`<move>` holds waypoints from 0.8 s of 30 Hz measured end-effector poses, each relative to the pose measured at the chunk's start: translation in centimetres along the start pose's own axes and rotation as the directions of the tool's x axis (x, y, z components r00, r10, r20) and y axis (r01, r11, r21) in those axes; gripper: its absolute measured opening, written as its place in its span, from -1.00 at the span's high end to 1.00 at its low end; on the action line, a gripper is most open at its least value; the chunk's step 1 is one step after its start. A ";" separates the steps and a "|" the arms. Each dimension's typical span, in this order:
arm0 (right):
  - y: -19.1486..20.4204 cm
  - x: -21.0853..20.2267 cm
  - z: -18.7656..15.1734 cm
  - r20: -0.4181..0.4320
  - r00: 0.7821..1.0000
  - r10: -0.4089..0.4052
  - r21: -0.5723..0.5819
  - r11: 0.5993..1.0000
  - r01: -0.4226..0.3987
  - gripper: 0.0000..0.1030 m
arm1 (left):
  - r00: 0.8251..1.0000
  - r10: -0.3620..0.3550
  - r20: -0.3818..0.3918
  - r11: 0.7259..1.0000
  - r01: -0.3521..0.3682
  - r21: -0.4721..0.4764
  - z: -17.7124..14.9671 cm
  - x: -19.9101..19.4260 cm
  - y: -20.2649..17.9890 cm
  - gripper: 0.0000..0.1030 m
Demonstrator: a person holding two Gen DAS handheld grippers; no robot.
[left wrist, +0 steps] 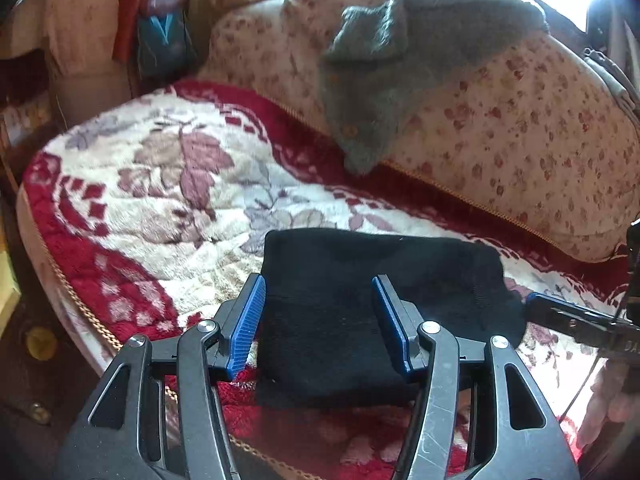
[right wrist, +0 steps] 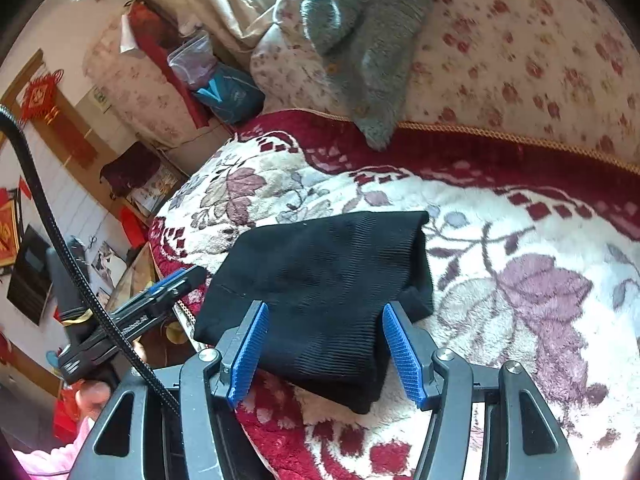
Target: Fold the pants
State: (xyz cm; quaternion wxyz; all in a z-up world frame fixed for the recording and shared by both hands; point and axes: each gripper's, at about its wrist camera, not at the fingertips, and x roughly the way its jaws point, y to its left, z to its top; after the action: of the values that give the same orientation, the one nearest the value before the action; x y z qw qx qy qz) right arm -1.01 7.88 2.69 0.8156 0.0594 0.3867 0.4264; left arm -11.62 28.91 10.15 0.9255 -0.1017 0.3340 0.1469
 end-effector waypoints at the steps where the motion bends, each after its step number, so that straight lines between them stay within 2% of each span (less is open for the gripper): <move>1: 0.4 0.0 0.0 0.004 1.000 0.001 -0.006 1.000 -0.001 -0.12 | 1.000 0.003 0.009 1.000 -0.003 0.002 0.0 -0.3 -0.1 -0.07; 5: 1.8 -0.1 0.0 0.022 1.000 0.001 -0.024 1.000 -0.001 -0.12 | 0.999 0.029 0.039 0.999 -0.030 0.014 -0.5 -1.7 -1.2 -0.07; 13: 3.3 -0.4 -0.8 0.040 0.998 -0.038 -0.048 0.998 0.040 -0.17 | 0.997 0.069 0.044 0.998 -0.070 0.010 -1.3 -3.0 -2.2 -0.07; 16: 3.6 -0.5 -1.0 0.042 0.999 -0.031 -0.053 0.998 0.033 -0.27 | 0.996 0.076 0.037 0.997 -0.076 0.001 -1.5 -3.2 -2.2 -0.07; 24: 3.8 -0.7 -1.5 0.035 0.999 -0.023 -0.060 0.998 0.025 -0.27 | 0.996 0.086 0.032 0.996 -0.086 -0.023 -1.7 -3.7 -2.0 -0.07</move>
State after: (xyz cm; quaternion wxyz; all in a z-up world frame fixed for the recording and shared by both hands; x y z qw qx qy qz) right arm -4.71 9.43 3.68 0.8286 0.0377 0.3602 0.4270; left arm -14.68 25.82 11.47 0.9226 -0.0947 0.3210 0.1918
